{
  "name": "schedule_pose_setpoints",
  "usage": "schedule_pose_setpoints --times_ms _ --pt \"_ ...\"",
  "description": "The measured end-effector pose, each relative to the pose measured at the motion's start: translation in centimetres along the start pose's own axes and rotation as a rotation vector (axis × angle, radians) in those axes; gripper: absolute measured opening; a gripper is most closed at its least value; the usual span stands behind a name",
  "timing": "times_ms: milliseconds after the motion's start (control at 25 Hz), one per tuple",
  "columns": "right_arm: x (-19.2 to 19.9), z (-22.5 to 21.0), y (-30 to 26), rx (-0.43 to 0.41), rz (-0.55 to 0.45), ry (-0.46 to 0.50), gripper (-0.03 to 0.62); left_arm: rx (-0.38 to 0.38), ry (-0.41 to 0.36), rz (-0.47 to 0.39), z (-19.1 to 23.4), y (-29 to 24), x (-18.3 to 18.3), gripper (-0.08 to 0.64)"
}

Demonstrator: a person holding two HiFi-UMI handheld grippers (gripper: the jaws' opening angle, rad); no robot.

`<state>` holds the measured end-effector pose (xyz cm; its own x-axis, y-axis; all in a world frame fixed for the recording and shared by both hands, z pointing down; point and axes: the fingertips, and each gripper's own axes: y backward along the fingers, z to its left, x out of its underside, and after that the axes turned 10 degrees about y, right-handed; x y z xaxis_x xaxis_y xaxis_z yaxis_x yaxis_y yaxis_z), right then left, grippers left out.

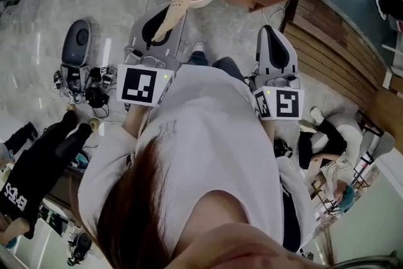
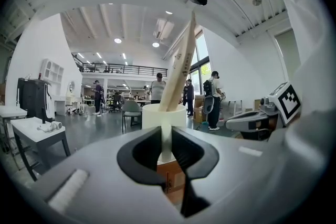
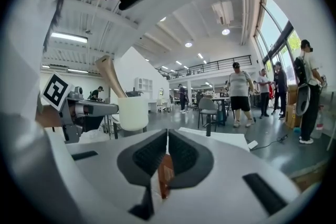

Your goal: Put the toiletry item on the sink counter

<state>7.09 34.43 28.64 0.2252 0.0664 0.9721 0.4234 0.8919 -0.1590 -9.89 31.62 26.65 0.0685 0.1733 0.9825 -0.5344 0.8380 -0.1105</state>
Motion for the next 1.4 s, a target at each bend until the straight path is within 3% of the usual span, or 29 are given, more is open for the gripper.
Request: schedule_pose_setpoints --times_ms 560,960,1400 --pt "1.0 -1.7 -3.2 -0.058 0.015 -0.019 0.011 -0.059 0.026 0.026 1.6 -2.4 0.6 0.049" --pt "0.8 -7.4 -7.3 -0.146 -0.006 -0.008 0.011 -0.149 0.059 0.012 0.8 -7.7 0.0 0.049" --pt "2.0 -13.6 -9.9 -0.167 -0.021 0.001 0.011 -0.196 0.035 -0.034 0.0 -12.8 -1.4 0.049"
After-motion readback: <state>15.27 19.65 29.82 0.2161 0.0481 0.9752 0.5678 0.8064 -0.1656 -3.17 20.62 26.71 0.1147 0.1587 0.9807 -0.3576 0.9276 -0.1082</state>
